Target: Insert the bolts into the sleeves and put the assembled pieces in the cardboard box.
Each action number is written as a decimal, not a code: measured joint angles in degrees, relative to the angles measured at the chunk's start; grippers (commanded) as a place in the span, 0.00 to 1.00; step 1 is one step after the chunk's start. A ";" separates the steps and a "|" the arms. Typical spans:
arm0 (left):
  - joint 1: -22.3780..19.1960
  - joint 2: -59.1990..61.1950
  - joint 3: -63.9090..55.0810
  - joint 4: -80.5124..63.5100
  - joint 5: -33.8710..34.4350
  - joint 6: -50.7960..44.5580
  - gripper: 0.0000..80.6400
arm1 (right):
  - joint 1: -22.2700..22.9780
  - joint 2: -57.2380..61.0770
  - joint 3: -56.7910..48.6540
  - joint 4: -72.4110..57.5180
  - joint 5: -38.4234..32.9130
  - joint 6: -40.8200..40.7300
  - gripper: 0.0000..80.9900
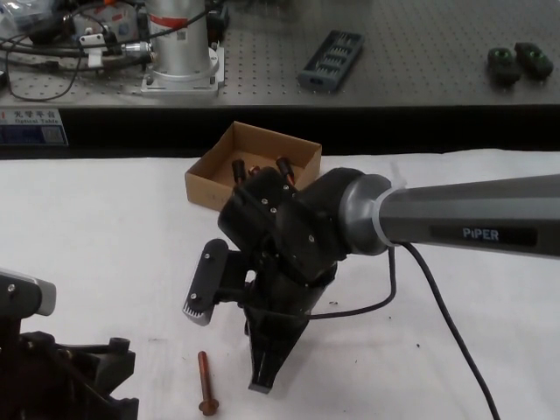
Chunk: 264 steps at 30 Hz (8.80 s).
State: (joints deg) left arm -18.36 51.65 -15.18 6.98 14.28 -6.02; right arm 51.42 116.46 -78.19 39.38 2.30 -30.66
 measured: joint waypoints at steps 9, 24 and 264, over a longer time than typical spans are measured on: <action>0.00 -2.27 0.08 3.20 -6.10 1.49 0.01 | 0.00 -3.37 -0.78 -0.56 -2.30 12.36 0.08; 0.00 -17.74 4.63 17.94 -1.94 -0.21 0.01 | 0.00 -7.61 -1.06 -2.59 -19.43 30.25 0.17; 0.00 -35.77 10.89 15.96 21.88 -4.55 0.01 | -4.82 -14.98 37.64 -59.76 4.14 112.51 0.60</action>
State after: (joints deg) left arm -18.36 15.88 -4.30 22.94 36.16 -10.57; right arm 46.59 101.48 -40.55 -20.37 6.44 81.86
